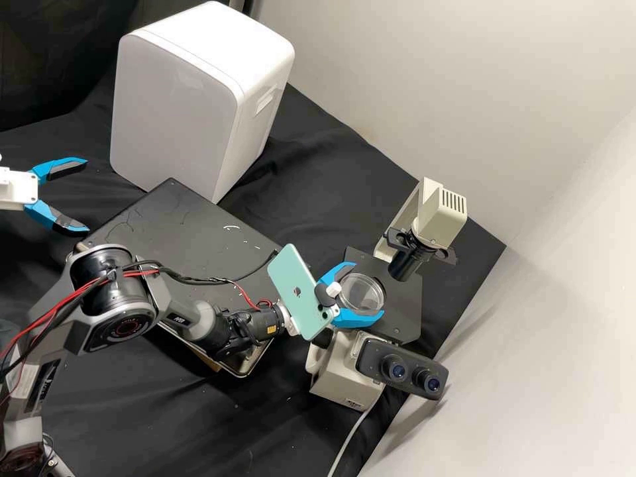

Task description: Place the petri dish on the bench

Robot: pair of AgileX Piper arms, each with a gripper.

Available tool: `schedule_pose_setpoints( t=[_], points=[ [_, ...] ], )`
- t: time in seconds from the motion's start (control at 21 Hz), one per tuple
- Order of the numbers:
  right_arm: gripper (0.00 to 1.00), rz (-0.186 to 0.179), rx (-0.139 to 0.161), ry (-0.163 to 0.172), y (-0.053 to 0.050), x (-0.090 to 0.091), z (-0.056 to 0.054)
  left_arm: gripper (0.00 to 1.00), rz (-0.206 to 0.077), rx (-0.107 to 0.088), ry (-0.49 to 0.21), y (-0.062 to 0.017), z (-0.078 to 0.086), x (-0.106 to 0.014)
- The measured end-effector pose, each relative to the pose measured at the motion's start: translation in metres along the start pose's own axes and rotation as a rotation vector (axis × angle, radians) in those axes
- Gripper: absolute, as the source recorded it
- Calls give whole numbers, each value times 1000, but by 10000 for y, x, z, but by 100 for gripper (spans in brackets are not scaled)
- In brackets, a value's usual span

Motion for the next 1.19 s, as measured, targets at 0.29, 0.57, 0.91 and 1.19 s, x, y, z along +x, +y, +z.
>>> schedule_pose_setpoints(
  t=[0.29,0.57,0.91,1.19],
  points=[
    [0,9,30,-7,34,1,27,100,0,0,0,0,0,0],
    [0,13,48,-9,47,1,37,100,0,0,0,0,0,0],
    [0,12,55,-11,44,-3,41,100,0,0,0,0,1,0],
    [0,7,67,-14,30,-20,56,100,0,0,0,0,1,0]
  ],
)
